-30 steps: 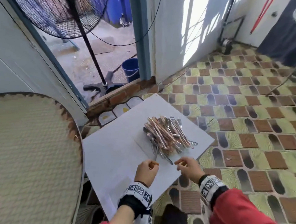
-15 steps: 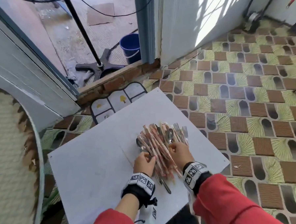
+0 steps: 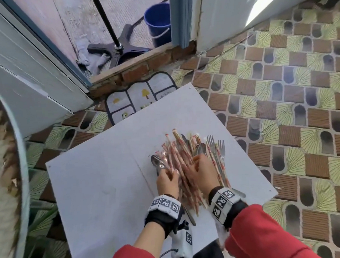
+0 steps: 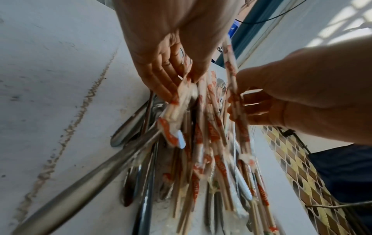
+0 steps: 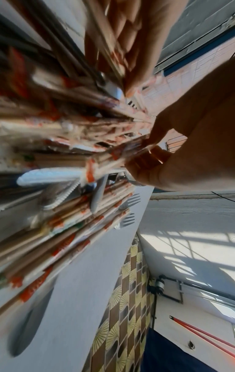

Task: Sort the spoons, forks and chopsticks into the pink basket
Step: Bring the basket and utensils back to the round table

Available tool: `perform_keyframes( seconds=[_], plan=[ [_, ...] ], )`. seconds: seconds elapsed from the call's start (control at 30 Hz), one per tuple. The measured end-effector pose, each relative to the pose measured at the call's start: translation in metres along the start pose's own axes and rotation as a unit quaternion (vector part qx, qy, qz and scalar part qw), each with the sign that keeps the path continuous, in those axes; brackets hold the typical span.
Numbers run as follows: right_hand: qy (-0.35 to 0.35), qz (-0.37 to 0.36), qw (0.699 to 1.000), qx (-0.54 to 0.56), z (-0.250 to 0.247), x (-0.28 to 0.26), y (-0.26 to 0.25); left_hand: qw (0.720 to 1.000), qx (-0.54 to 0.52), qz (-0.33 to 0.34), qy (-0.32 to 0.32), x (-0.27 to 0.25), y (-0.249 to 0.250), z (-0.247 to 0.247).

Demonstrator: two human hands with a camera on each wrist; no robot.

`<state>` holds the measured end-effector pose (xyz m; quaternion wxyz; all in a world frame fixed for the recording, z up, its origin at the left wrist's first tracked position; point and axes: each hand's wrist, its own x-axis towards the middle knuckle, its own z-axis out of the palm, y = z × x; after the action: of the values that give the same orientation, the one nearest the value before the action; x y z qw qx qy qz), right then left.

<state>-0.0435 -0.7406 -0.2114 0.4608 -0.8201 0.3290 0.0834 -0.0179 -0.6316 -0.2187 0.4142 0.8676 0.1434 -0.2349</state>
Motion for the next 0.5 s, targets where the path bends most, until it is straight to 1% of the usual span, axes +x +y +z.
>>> perform_keyframes(
  seconds=[0.07, 0.17, 0.2, 0.27, 0.33, 0.4, 0.5],
  plan=[
    [0.014, -0.007, 0.999, 0.047, -0.006, -0.001, 0.001, 1.0, -0.008, 0.004, 0.004, -0.003, -0.002, -0.005],
    [0.078, -0.007, 0.993, 0.086, -0.02, 0.0, 0.007, 1.0, -0.028, 0.007, 0.006, -0.005, -0.007, -0.011],
    [0.088, -0.005, 0.992, 0.094, -0.022, 0.0, 0.013, 0.999, -0.036, 0.006, 0.014, -0.007, -0.009, -0.012],
    [0.071, 0.023, 0.991, 0.112, -0.021, -0.002, 0.023, 0.997, -0.06, 0.013, 0.042, -0.008, -0.012, -0.013],
    [0.037, 0.051, 0.996, 0.061, -0.017, -0.004, 0.033, 0.996, -0.073, 0.02, 0.057, -0.008, -0.014, -0.015],
    [0.012, 0.067, 0.998, -0.017, -0.01, -0.004, 0.039, 0.996, -0.07, 0.011, 0.048, -0.007, -0.018, -0.014],
    [0.027, 0.075, 0.996, -0.035, 0.0, -0.001, 0.039, 0.998, -0.065, -0.005, 0.017, -0.004, -0.026, -0.009]
  ],
)
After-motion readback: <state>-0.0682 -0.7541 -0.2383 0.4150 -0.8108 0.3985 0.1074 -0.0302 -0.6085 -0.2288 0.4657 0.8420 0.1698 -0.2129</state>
